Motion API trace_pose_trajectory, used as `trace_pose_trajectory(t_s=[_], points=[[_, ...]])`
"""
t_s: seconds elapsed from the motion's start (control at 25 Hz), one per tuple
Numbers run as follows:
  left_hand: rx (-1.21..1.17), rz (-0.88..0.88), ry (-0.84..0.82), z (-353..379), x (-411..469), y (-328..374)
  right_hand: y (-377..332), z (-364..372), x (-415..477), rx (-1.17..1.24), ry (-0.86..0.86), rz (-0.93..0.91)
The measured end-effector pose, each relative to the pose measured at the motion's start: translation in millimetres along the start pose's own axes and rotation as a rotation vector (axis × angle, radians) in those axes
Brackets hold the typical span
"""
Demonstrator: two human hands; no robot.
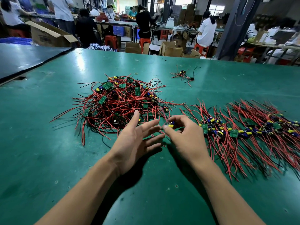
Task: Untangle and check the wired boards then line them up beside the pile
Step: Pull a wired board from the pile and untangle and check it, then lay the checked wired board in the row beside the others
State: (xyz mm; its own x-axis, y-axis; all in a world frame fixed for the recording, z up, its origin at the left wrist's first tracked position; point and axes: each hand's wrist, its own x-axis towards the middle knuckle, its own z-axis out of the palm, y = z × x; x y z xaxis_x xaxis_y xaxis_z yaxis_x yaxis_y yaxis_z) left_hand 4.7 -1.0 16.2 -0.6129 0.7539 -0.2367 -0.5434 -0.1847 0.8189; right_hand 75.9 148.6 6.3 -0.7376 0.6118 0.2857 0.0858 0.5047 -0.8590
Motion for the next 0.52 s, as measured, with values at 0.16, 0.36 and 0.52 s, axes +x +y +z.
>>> trace_pose_trajectory(t_s=[0.16,0.36,0.52], points=[[0.086,0.162,0.214,-3.5,1.7,0.3,15.3,-27.4,12.9,-0.217,0.213,0.046],[0.114,0.228,0.314,-7.6,1.8,1.4,30.7,-46.9,20.6,-0.481,0.296,0.175],[0.186,0.184,0.297,-7.3,2.4,-1.0,29.1,-43.4,16.7,-0.552,0.246,0.161]])
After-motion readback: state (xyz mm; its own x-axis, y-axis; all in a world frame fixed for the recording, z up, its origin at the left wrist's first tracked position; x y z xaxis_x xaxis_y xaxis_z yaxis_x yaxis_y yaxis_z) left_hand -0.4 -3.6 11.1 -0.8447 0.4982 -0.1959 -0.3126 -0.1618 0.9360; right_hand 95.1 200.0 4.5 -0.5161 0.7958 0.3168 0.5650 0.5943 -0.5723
